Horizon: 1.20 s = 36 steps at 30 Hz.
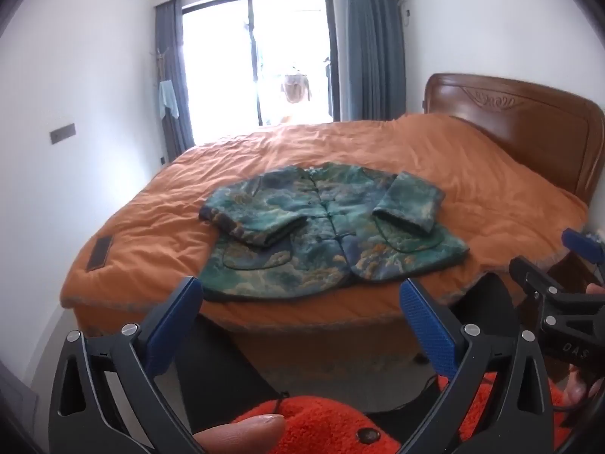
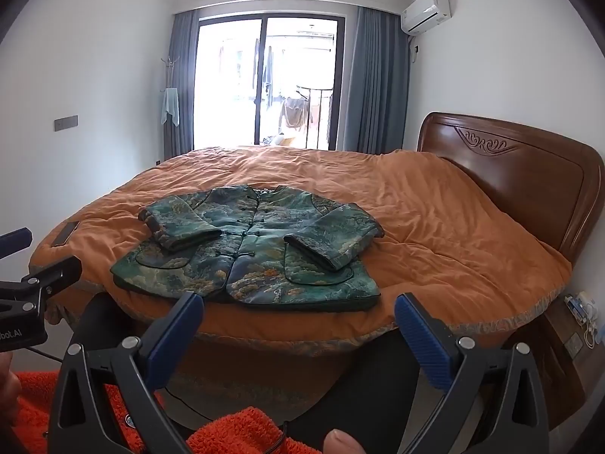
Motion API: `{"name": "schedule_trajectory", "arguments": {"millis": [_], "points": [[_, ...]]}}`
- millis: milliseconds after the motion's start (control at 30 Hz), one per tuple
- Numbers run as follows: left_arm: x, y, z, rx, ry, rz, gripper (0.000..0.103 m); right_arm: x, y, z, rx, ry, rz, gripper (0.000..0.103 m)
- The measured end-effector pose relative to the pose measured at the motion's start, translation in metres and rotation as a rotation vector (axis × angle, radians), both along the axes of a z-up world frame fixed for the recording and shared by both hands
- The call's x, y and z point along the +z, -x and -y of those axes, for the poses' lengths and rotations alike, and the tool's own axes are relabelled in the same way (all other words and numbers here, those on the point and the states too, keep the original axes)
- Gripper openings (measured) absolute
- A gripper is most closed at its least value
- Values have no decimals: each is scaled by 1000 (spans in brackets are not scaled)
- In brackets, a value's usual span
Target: Fold large clothes
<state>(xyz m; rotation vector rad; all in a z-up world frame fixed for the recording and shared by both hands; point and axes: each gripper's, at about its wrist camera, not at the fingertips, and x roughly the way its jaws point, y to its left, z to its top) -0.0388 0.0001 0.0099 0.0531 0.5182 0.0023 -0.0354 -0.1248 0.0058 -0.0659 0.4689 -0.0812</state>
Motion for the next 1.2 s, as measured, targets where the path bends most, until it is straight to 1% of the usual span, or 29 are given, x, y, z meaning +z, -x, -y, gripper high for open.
{"name": "schedule_trajectory", "arguments": {"millis": [67,233,367,567,1200], "points": [[0,3,-1,-11,14,3,103,-2,7,-4,-3,3,4,103],[-5,6,2,-30,6,-14,103,-1,11,-4,-7,5,5,103],[-4,10,-1,-19,6,-1,103,-3,10,-5,-4,13,5,103],[-9,7,-4,-4,1,-25,103,-3,12,-12,4,34,14,103],[-12,7,-5,17,-16,-33,103,-7,11,-13,12,46,16,103]]}}
